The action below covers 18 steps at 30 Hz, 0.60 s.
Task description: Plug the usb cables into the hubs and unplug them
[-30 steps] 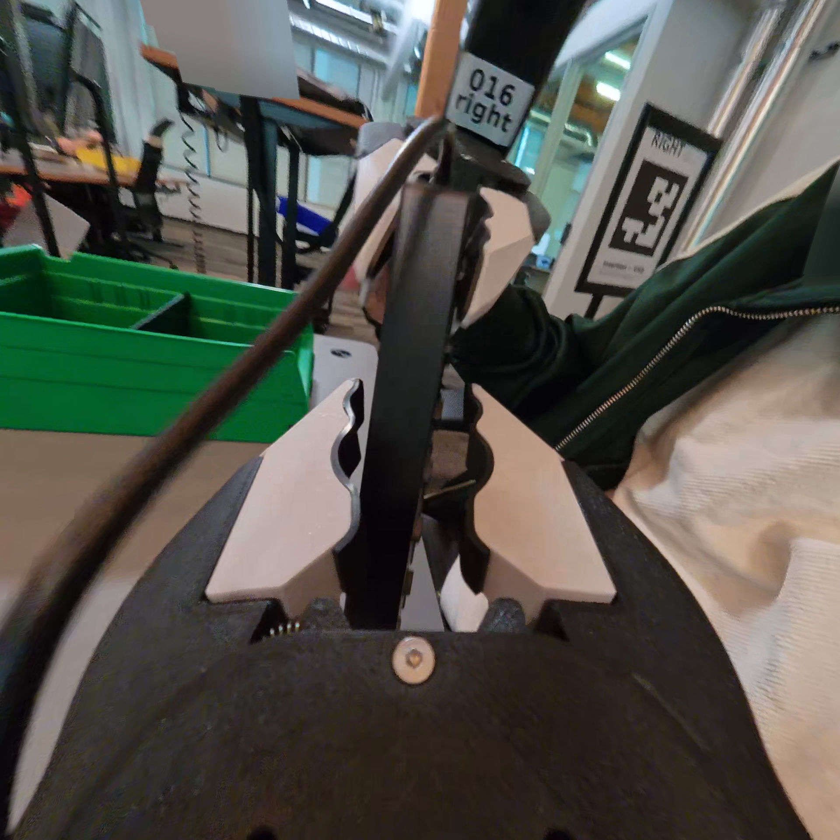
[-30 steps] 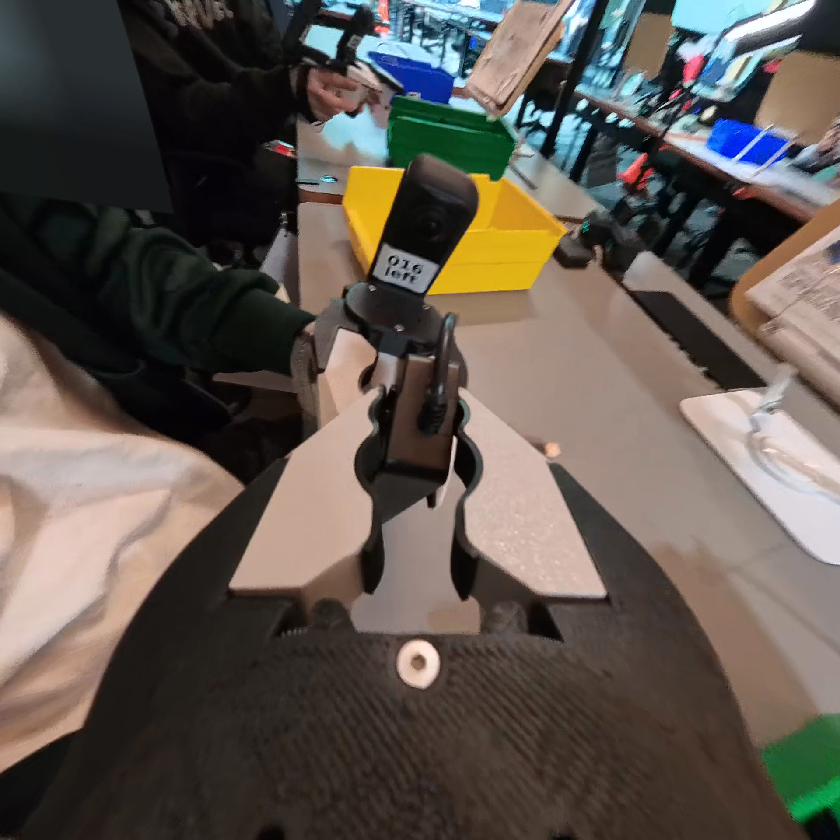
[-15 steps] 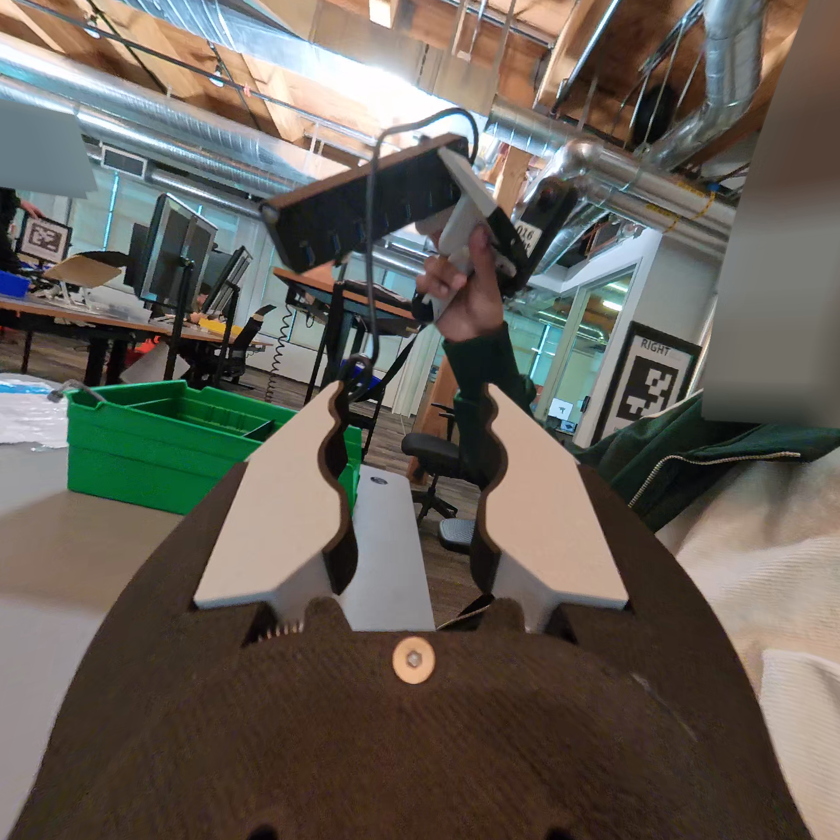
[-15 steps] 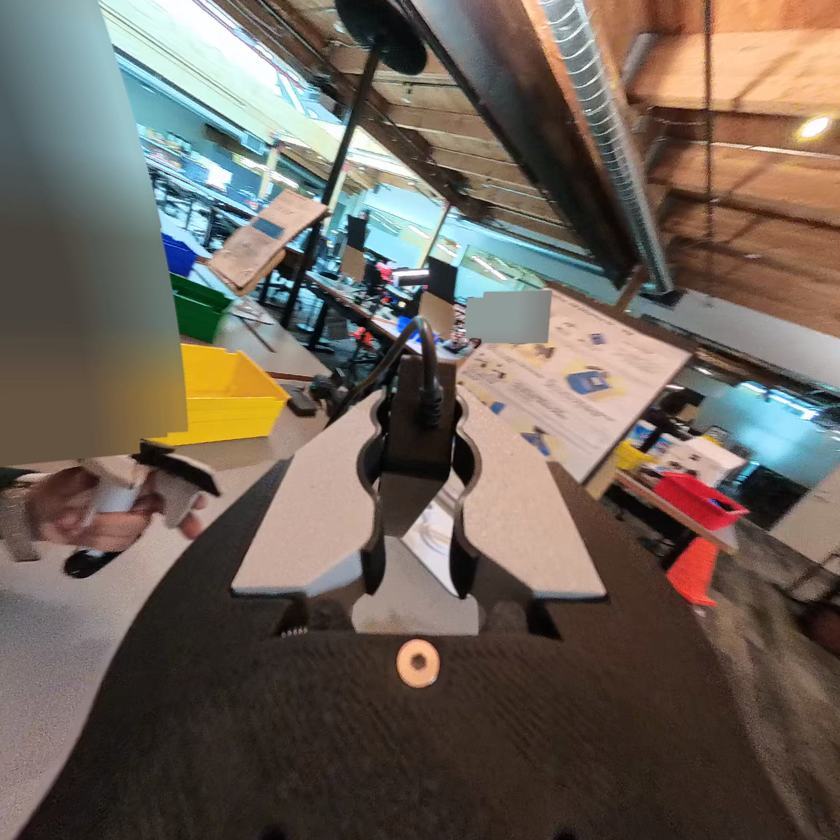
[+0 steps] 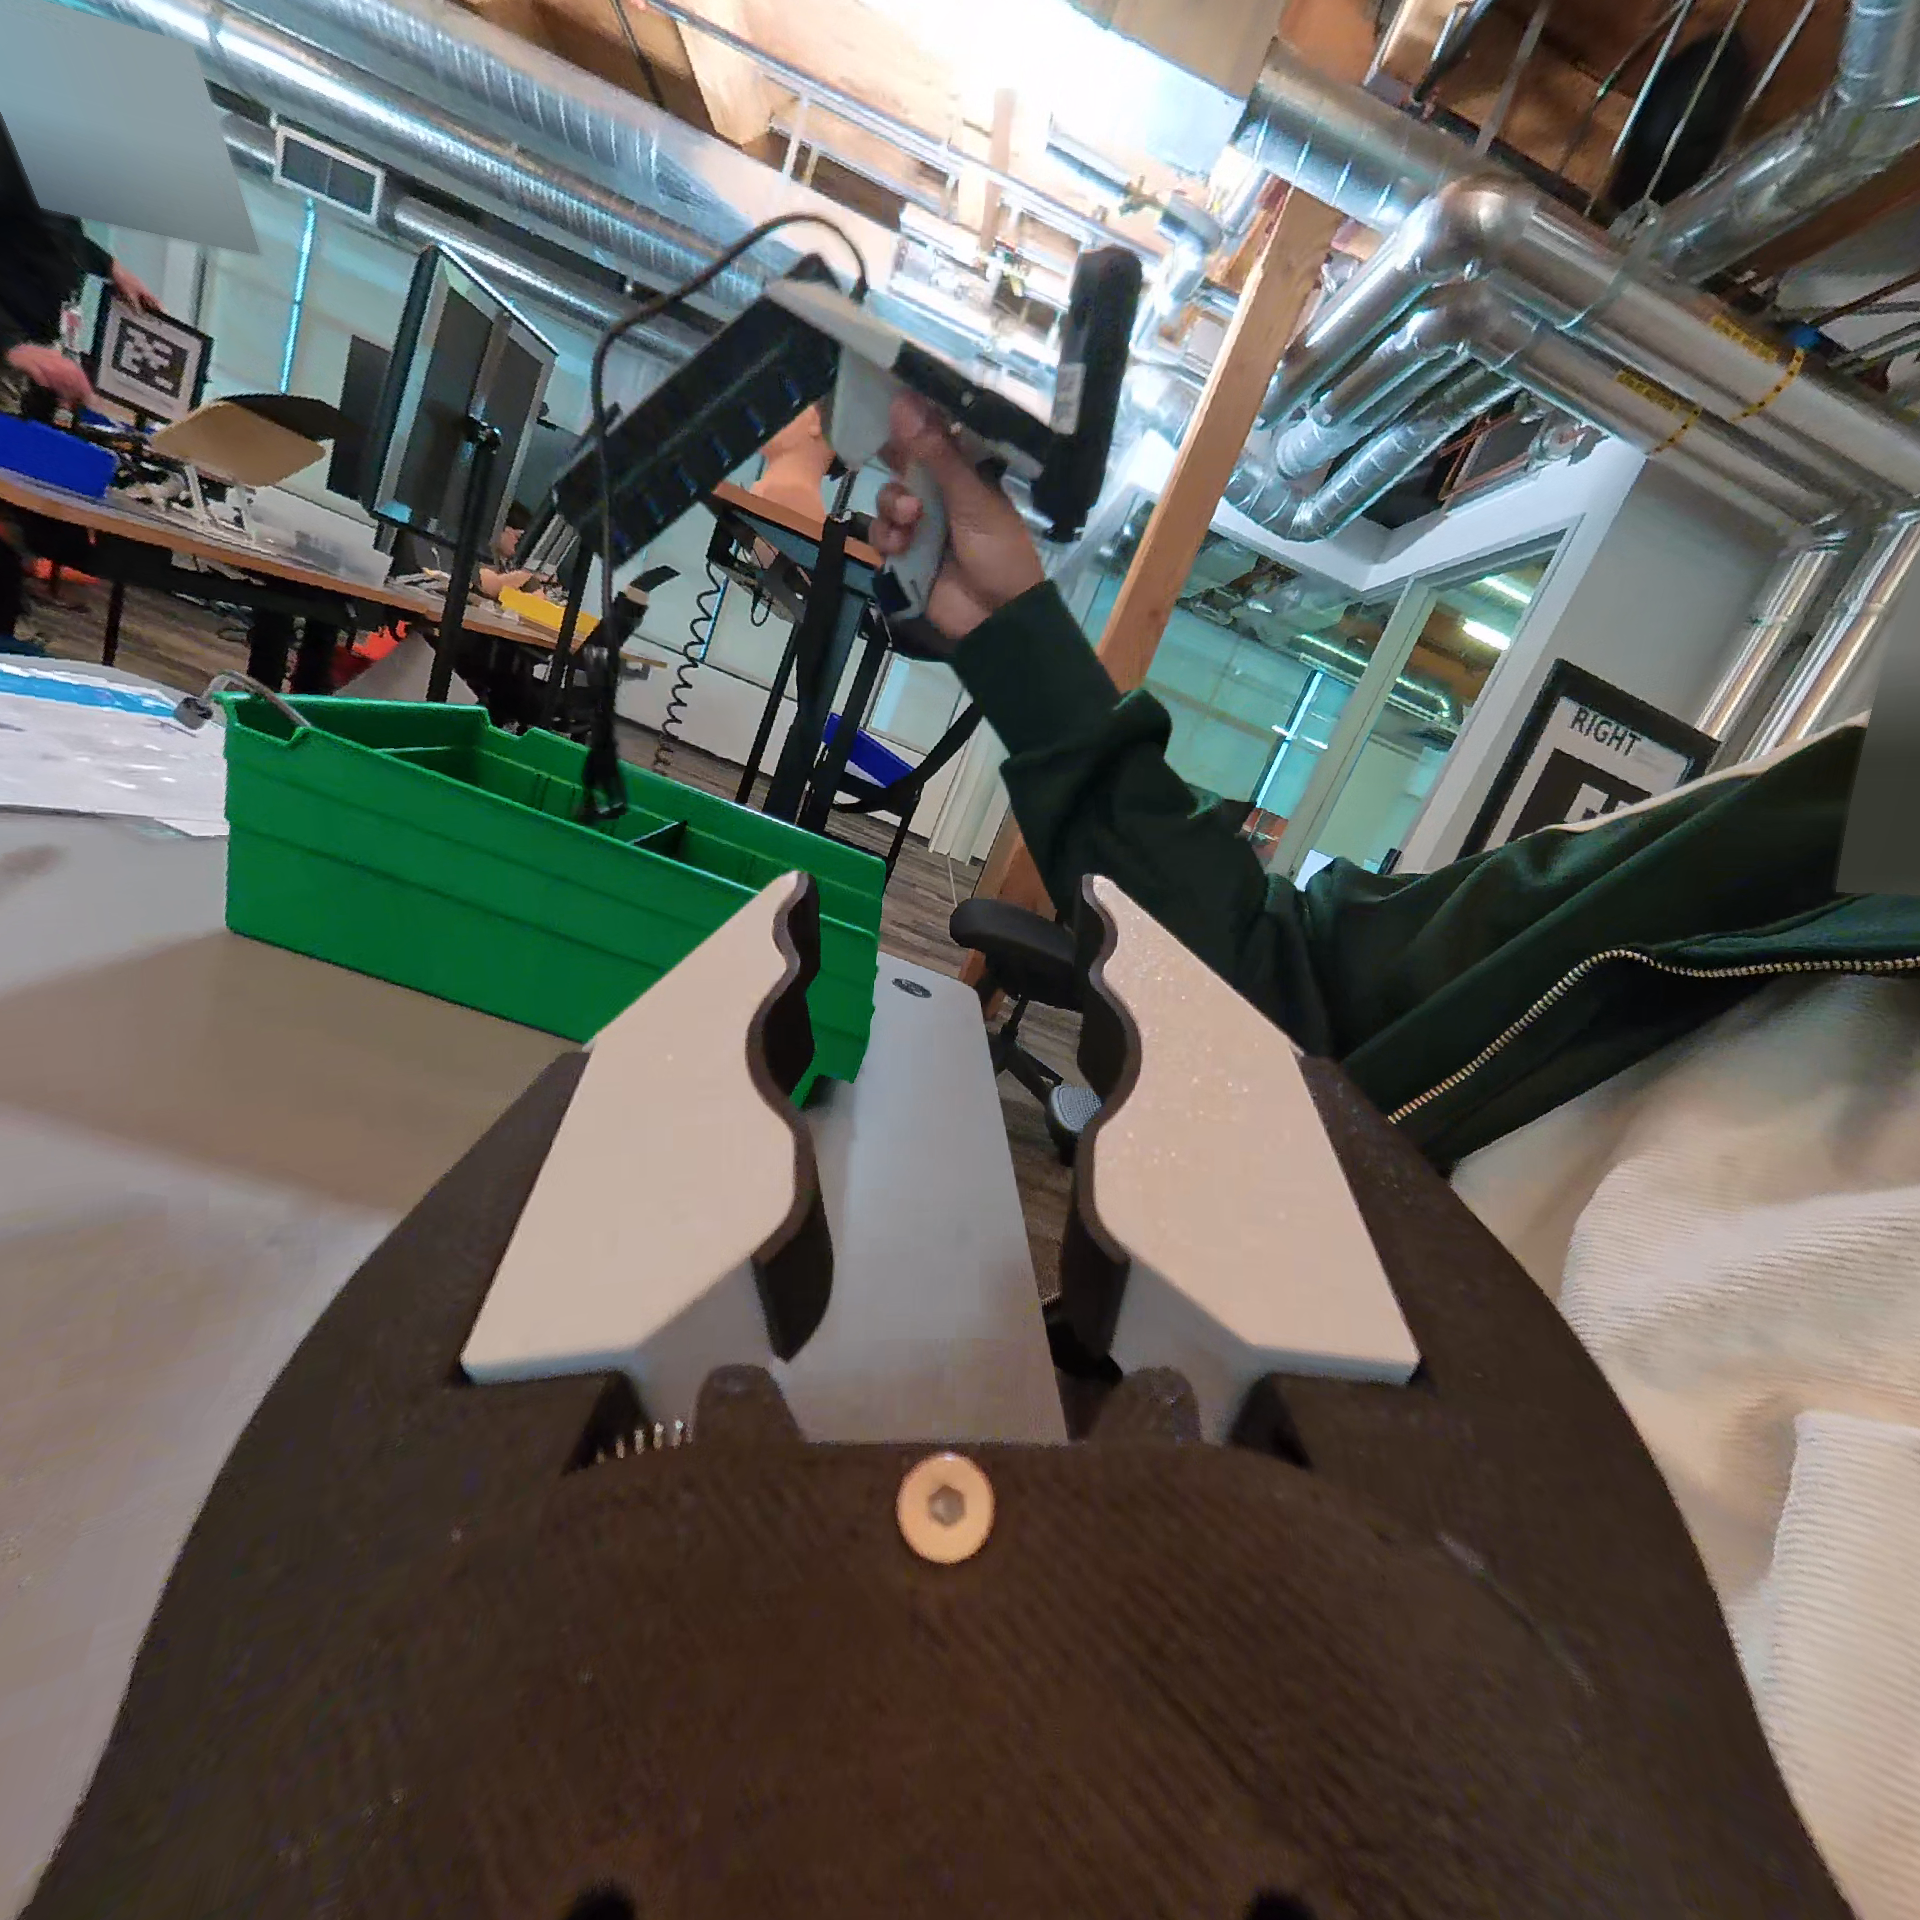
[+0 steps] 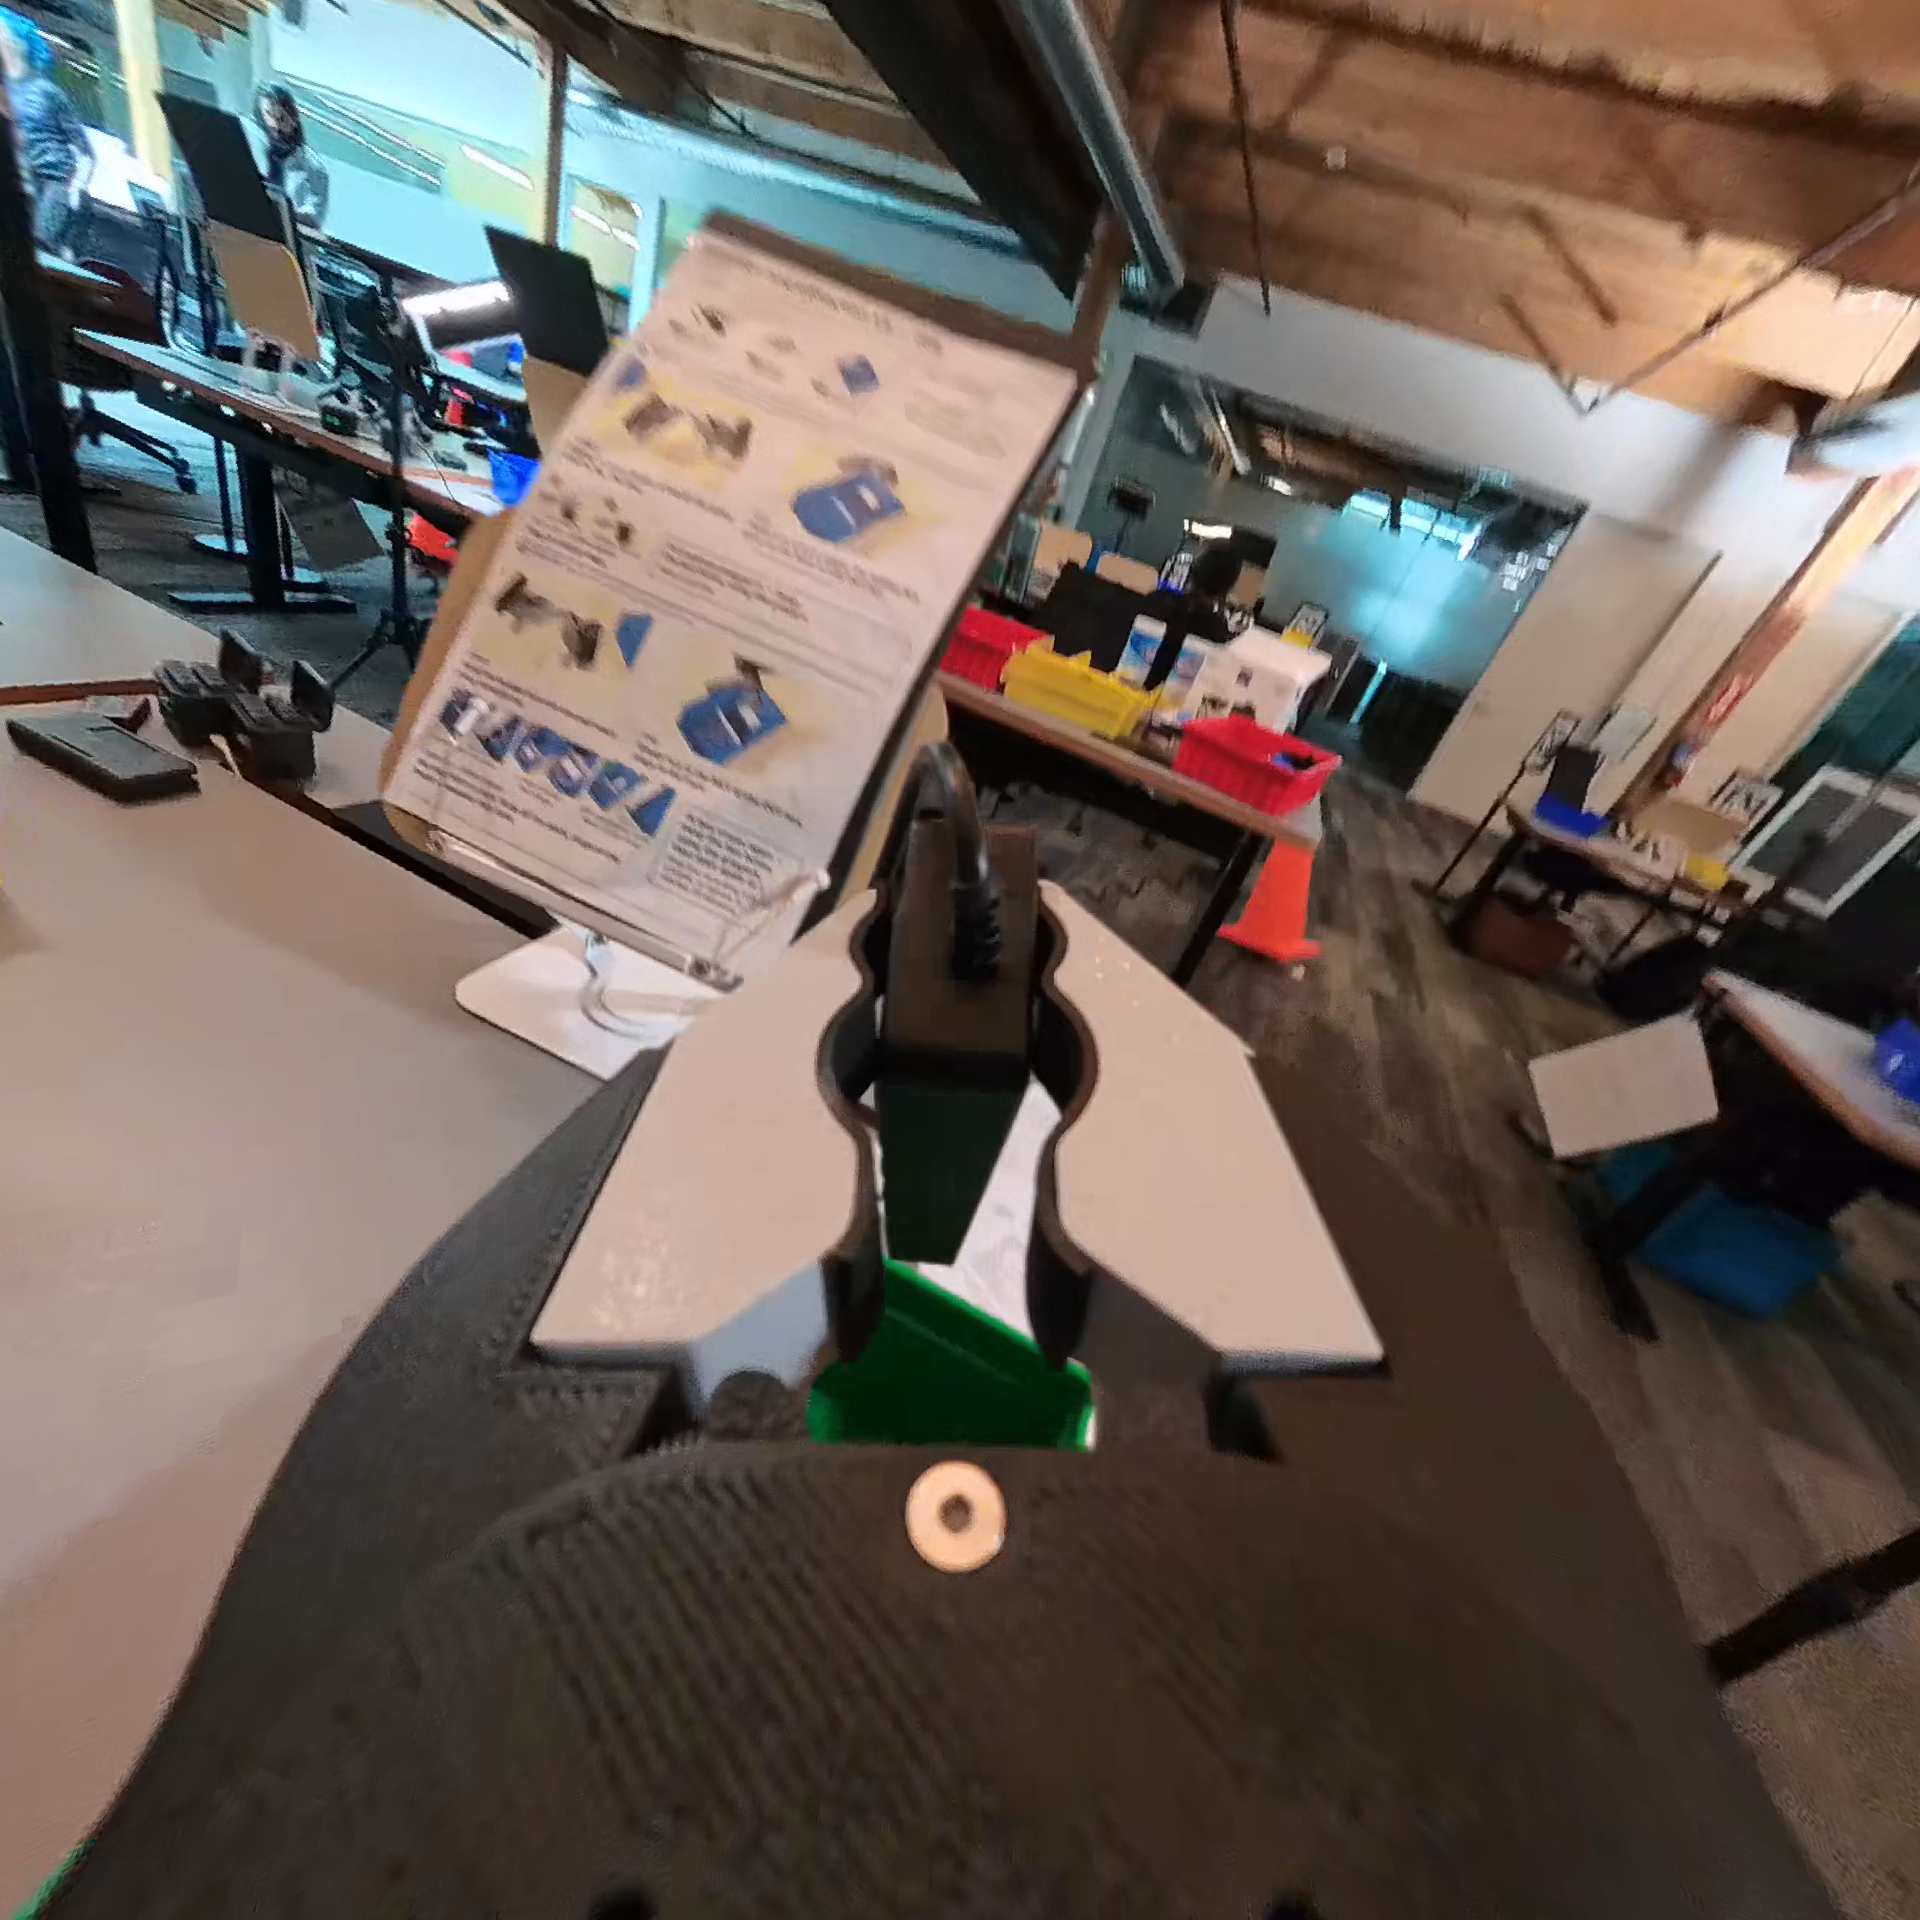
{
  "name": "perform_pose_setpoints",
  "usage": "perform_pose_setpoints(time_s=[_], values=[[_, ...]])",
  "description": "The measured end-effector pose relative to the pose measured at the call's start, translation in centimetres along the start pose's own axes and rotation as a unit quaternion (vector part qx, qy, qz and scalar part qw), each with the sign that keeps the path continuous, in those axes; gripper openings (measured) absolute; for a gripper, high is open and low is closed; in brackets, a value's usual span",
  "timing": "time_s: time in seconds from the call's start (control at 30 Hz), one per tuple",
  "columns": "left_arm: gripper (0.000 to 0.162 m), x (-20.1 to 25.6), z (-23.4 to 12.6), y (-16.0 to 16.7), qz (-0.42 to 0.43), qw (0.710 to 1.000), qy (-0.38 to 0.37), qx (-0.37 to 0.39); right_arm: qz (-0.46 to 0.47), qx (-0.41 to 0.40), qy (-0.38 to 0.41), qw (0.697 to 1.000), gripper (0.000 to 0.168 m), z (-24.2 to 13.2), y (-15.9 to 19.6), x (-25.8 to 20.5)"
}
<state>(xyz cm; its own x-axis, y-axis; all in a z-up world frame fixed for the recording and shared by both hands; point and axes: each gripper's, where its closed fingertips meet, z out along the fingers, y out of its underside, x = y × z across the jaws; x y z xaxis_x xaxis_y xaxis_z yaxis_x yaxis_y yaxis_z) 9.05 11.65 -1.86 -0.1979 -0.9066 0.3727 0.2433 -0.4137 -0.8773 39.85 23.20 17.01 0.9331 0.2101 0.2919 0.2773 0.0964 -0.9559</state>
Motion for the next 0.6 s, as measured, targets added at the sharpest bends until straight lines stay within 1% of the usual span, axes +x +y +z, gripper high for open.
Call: perform_pose_setpoints(time_s=[0.07, 0.13, 0.2, 0.27, 0.33, 0.43, 0.5, 0.6], values=[[0.047, -0.3, -0.1, 0.1, -0.004, 1.0, -0.004, -0.001, 0.034, -0.011, 0.007, 0.999, 0.024, 0.5, 2.8, 1.2], [0.048, -0.7, -0.2, 0.2, -0.008, 1.0, -0.009, 0.0, 0.088, -0.016, 0.001, 0.996, 0.023, 0.7, 5.2, 1.7], [0.047, -1.0, -0.4, 0.3, -0.012, 1.0, -0.012, 0.0, 0.131, -0.014, -0.016, 0.991, 0.023, 0.9, 6.8, 1.3], [0.047, -1.3, -0.5, 0.4, -0.017, 1.0, -0.015, -0.001, 0.15, -0.023, -0.019, 0.988, 0.023, 1.2, 8.3, 0.9], [0.047, -1.5, -0.5, 0.5, -0.023, 1.0, -0.016, -0.001, 0.139, -0.057, -0.007, 0.989, 0.023, 1.8, 10.2, 0.9], [0.047, -1.7, -0.5, 0.7, -0.027, 0.999, -0.017, -0.006, 0.095, -0.133, 0.009, 0.987, 0.023, 2.8, 13.2, 0.8], [0.047, -1.8, -0.4, 0.9, -0.029, 0.999, -0.017, -0.009, 0.074, -0.186, 0.004, 0.98, 0.023, 3.5, 15.3, 0.5], [0.048, -1.9, -0.4, 1.1, -0.035, 0.999, -0.017, -0.013, 0.091, -0.25, -0.019, 0.964, 0.023, 4.2, 18.3, -0.2]])
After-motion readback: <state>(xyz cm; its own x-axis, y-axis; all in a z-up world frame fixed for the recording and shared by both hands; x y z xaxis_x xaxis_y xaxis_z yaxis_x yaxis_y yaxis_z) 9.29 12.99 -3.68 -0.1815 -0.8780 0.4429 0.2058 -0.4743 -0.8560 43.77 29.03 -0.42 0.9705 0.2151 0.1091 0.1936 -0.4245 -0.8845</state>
